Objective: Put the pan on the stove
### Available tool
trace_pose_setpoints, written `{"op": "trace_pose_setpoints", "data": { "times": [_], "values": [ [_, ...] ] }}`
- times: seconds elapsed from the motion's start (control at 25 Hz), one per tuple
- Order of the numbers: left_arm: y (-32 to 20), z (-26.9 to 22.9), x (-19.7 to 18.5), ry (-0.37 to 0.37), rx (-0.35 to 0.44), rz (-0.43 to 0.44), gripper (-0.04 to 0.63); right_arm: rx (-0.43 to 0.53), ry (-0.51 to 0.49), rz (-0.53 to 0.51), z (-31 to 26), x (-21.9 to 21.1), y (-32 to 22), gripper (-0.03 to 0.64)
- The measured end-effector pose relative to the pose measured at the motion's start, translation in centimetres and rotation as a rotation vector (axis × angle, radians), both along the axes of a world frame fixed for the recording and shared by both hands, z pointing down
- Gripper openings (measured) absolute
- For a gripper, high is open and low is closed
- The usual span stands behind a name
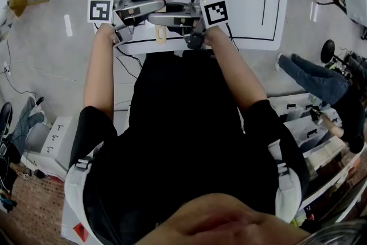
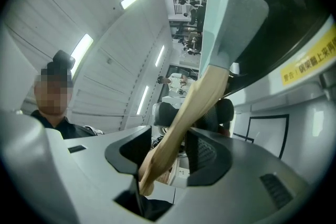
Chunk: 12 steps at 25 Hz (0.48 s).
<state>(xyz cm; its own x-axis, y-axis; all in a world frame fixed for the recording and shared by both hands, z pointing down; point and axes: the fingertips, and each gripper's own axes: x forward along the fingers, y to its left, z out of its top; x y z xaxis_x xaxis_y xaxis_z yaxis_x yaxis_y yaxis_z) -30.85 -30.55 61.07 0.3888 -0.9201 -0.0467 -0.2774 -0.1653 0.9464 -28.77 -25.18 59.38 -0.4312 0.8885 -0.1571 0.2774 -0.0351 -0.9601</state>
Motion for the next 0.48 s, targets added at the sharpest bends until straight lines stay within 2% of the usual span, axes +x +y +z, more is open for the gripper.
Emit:
{"op": "trace_pose_setpoints", "data": {
  "times": [0.2,0.32,0.4,0.48],
  "values": [
    [2.6,1.9,-2.0,-0.004,-0.032,-0.032,0.265,0.013,0.043,0.030,1.0,0.5,-2.3,0.215],
    [4.5,1.8,-3.0,-0.029,-0.038,-0.068,0.264,0.107,0.031,0.109,2.2,1.6,-5.9,0.215],
    [5.9,0.7,-3.2,-0.081,-0.023,-0.088,0.262,0.189,-0.017,0.204,1.9,2.5,-8.7,0.193],
    [6.8,-1.1,-3.6,-0.176,-0.009,-0.130,0.220,0.280,-0.101,0.325,0.2,3.4,-11.6,0.116]
  ]
}}
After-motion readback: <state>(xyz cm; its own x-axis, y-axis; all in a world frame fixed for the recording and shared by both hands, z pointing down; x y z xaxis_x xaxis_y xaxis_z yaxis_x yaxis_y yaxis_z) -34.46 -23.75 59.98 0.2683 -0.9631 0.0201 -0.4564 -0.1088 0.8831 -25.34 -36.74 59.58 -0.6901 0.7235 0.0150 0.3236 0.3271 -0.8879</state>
